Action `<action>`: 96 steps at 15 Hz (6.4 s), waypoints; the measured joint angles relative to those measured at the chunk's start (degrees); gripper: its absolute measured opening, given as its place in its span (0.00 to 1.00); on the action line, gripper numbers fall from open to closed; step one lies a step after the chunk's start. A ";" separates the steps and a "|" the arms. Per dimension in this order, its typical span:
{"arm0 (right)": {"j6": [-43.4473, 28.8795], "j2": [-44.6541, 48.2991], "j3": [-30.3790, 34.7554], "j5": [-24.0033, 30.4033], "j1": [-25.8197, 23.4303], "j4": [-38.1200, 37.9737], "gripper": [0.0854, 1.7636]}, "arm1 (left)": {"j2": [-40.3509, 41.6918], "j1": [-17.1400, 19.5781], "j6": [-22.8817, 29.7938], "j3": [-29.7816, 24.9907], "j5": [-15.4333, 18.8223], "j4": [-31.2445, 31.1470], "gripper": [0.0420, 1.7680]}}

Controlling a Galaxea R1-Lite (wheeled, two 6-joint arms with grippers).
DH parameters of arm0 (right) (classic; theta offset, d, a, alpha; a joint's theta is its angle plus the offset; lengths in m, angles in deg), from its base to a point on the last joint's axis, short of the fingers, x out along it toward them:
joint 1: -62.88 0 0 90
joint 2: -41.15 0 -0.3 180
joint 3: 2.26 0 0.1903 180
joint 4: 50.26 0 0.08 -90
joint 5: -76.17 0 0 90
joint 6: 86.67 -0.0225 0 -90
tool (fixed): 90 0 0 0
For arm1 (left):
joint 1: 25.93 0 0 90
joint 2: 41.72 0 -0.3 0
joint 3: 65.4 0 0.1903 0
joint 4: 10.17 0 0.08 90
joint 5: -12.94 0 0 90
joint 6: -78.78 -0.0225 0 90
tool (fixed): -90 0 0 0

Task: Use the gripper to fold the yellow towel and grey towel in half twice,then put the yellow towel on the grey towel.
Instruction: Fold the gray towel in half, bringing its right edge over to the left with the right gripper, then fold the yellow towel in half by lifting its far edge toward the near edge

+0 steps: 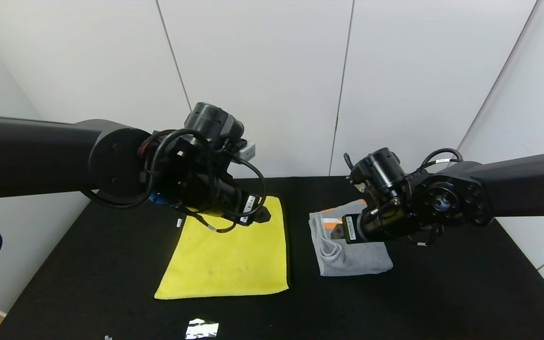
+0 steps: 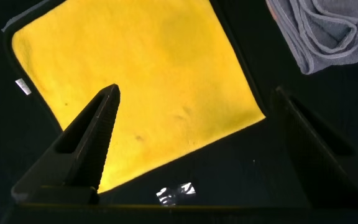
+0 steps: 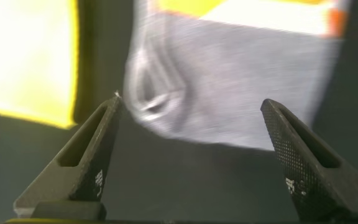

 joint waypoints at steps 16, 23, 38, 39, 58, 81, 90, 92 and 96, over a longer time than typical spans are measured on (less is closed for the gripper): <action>-1.65 -3.77 0.68 -6.49 1.65 -4.91 0.96 | -0.09 0.00 -0.04 -0.09 -0.11 -0.01 0.97; -2.13 -1.97 0.77 -2.16 2.47 -4.90 0.96 | 0.35 0.34 -0.06 -0.09 -0.44 0.00 0.97; 17.54 5.57 1.90 2.83 8.22 -1.82 0.96 | 7.90 11.86 -14.53 -15.82 1.51 3.19 0.97; 18.44 5.19 1.82 3.12 9.01 -1.49 0.97 | 8.53 13.37 -17.26 -17.29 2.77 3.28 0.97; 20.83 -9.62 -7.39 2.33 18.21 -1.34 0.97 | 2.95 25.67 -31.89 -30.95 11.02 3.45 0.97; 18.01 -20.81 -16.76 -4.89 18.21 -1.62 0.97 | -8.08 26.61 -31.74 -24.50 12.50 3.45 0.97; 16.97 -22.41 -17.53 -4.79 18.08 -1.57 0.97 | -9.35 26.42 -31.72 -23.71 12.45 3.66 0.97; 16.93 -22.65 -17.68 -4.79 18.08 -1.56 0.97 | -9.55 26.44 -31.63 -23.59 12.36 3.67 0.97; 16.94 -22.88 -17.79 -4.78 18.08 -1.45 0.97 | -9.74 26.51 -31.50 -23.30 12.36 3.67 0.97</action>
